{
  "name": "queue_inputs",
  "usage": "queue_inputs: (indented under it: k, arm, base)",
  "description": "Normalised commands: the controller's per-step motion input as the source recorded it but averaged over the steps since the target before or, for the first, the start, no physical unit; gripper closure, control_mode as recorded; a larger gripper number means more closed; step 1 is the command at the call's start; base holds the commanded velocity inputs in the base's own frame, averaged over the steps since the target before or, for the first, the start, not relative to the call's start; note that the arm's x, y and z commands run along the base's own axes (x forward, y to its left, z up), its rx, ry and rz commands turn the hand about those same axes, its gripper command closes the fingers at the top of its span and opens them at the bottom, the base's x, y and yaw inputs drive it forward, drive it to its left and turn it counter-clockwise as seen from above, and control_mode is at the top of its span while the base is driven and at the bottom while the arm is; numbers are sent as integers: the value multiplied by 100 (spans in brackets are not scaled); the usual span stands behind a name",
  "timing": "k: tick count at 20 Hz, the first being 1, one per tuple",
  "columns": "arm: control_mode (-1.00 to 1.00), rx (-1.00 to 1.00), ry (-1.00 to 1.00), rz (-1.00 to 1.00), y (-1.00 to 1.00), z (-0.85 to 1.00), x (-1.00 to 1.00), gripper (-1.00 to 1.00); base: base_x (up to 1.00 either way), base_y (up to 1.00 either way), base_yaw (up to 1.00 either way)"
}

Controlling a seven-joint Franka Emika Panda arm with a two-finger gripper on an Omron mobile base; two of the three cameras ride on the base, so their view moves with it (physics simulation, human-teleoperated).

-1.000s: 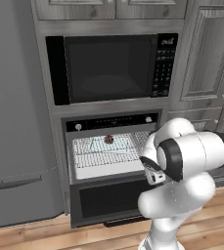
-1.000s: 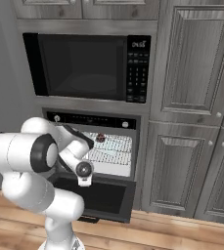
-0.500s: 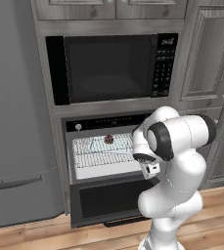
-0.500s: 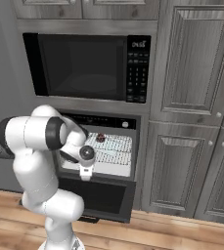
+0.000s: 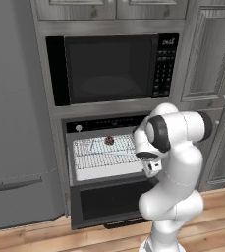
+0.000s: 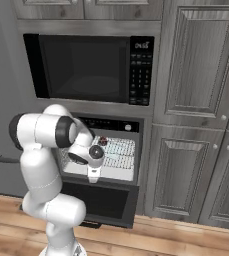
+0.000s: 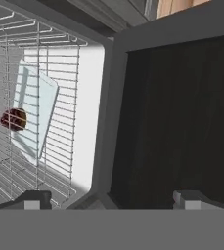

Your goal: Take the baked cake out of the oven and place it on the plate for cooling. Then close the oven door.

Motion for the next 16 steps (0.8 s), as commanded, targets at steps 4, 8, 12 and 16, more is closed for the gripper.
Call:
queue_inputs:
  k: [4,8,12,16]
  arm:
    - [-100,12,0,0,-14,-21,0,-100]
    - [-100,13,-5,2,-2,-25,0,-100]
    - [-100,9,-1,0,-6,-11,16,-100]
    - [-100,0,0,0,-3,-19,13,-100]
  base:
    - [0,0,0]
    - [0,0,0]
    - [0,0,0]
    - [0,0,0]
